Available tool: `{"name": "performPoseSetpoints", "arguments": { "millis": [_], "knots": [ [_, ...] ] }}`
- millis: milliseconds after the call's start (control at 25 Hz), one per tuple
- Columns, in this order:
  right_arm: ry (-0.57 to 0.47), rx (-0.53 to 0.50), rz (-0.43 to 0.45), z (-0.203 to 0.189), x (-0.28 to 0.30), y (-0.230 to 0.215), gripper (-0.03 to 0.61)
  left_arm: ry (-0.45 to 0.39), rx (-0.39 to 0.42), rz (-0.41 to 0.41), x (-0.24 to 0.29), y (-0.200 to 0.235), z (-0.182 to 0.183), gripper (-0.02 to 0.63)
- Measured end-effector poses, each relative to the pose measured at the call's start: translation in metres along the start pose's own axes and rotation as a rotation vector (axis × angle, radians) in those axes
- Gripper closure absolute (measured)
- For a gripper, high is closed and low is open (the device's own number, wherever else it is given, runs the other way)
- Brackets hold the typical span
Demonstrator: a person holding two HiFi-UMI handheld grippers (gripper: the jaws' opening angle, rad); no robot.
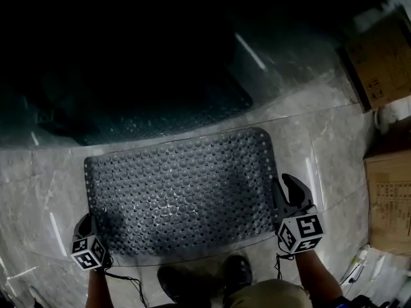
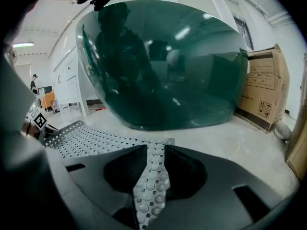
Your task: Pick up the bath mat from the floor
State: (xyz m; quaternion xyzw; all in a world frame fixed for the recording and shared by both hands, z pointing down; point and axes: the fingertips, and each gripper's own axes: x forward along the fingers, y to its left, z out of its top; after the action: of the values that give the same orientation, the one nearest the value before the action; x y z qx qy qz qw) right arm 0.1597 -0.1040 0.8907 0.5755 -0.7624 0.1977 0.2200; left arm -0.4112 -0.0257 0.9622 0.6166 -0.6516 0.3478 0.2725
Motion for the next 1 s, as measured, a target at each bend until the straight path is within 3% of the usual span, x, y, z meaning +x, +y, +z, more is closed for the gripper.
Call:
{"name": "performPoseSetpoints", "arguments": {
  "millis": [280,680,1000],
  "knots": [
    [0.083,-0.009,-0.012,-0.025,0.008,-0.018,0.391,-0.001,-0.005,0.007,0.008,-0.007,-0.009,0.571],
    [0.213,0.102,-0.011,-0.068,0.026,-0.041,0.371,0.013,-0.061,-0.024,0.017,-0.009,-0.016,0.572],
    [0.298,0.147,0.013,-0.093,0.040,-0.033,0.370,0.024,-0.048,-0.024,0.020,-0.003,-0.016,0.572]
  ]
}}
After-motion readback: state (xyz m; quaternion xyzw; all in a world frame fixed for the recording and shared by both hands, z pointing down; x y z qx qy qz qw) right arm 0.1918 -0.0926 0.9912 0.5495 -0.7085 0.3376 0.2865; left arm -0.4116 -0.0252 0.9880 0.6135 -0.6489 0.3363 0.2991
